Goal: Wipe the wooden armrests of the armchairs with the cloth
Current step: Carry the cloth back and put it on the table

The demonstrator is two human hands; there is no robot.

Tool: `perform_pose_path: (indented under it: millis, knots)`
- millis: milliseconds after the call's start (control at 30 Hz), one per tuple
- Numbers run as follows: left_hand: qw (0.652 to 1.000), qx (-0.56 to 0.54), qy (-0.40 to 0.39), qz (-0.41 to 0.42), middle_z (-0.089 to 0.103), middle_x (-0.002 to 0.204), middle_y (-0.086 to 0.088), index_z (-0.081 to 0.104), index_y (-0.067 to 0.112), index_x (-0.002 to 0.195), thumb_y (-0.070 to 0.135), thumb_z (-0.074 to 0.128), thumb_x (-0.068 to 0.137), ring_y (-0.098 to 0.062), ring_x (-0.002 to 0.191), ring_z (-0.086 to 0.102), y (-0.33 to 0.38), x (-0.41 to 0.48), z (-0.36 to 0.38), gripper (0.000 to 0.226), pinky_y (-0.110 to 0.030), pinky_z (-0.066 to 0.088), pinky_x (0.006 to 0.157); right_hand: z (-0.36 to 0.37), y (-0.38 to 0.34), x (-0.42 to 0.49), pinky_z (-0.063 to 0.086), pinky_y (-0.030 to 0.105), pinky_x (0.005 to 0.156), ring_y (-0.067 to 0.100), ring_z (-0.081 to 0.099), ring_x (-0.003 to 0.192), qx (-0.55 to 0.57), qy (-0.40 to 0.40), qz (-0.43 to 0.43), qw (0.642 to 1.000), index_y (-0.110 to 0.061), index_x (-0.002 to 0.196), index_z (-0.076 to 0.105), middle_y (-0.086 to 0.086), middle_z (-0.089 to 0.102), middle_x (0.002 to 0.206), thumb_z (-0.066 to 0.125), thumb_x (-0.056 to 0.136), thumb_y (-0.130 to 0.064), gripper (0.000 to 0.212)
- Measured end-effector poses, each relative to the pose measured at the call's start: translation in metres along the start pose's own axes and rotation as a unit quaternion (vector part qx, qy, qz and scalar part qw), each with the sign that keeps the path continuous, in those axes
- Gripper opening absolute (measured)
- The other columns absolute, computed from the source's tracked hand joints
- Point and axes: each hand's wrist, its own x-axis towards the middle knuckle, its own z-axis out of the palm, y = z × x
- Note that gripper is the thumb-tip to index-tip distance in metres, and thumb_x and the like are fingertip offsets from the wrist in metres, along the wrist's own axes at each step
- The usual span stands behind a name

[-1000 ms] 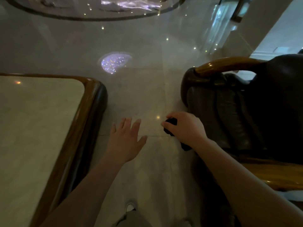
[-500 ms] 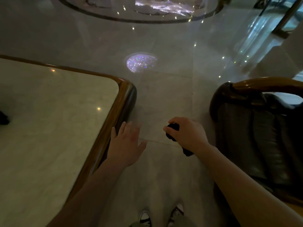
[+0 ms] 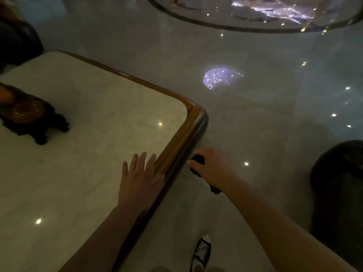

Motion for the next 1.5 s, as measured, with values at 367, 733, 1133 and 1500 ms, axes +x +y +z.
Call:
perform_pose_path:
  millis: [367,733,1133,1500]
  knots:
    - [0.986,-0.003,-0.059,-0.156,0.018,0.164,-0.010,0.019,0.023,0.156,0.059,0.030,0.097,-0.030,0.152,0.008,-0.088,0.048,0.083,0.071,-0.052,0.007,0.122,0.104,0.021,0.124,0.055,0.040,0.080,0.019,0.064,0.089,0.051,-0.099,-0.031,0.993,-0.022,0.116,0.067,-0.006,0.058,0.100,0.060,0.094,-0.049,0.035]
    - [0.981,-0.001,-0.137,-0.136,0.009,0.166,-0.011,0.010,0.022,0.157,0.061,0.023,0.096,-0.031,0.153,0.001,-0.212,0.142,0.232,0.073,-0.054,0.007,0.121,0.268,0.026,0.260,0.045,0.034,0.097,0.020,0.053,0.113,0.030,-0.110,-0.018,0.993,-0.017,0.129,0.062,0.002,0.056,0.124,0.056,0.098,-0.041,0.039]
    - [0.989,0.005,-0.080,-0.128,0.010,0.164,-0.017,0.016,0.020,0.157,0.066,0.017,0.096,-0.040,0.151,0.001,-0.279,0.204,0.373,0.077,-0.067,0.006,0.116,0.411,0.015,0.382,0.050,0.050,0.090,0.035,0.053,0.111,-0.066,0.029,-0.246,0.966,-0.009,0.118,0.067,0.013,0.059,0.128,0.058,0.095,-0.032,0.034]
    - [0.991,0.025,-0.049,-0.123,0.008,0.165,-0.017,0.015,0.018,0.157,0.066,0.020,0.097,-0.037,0.152,-0.001,-0.282,0.203,0.387,0.078,-0.067,0.007,0.116,0.443,0.044,0.390,0.009,0.058,0.120,0.034,0.003,0.151,-0.255,-0.120,-0.239,0.929,-0.030,0.156,0.021,0.004,0.005,0.167,0.028,0.095,-0.068,0.072]
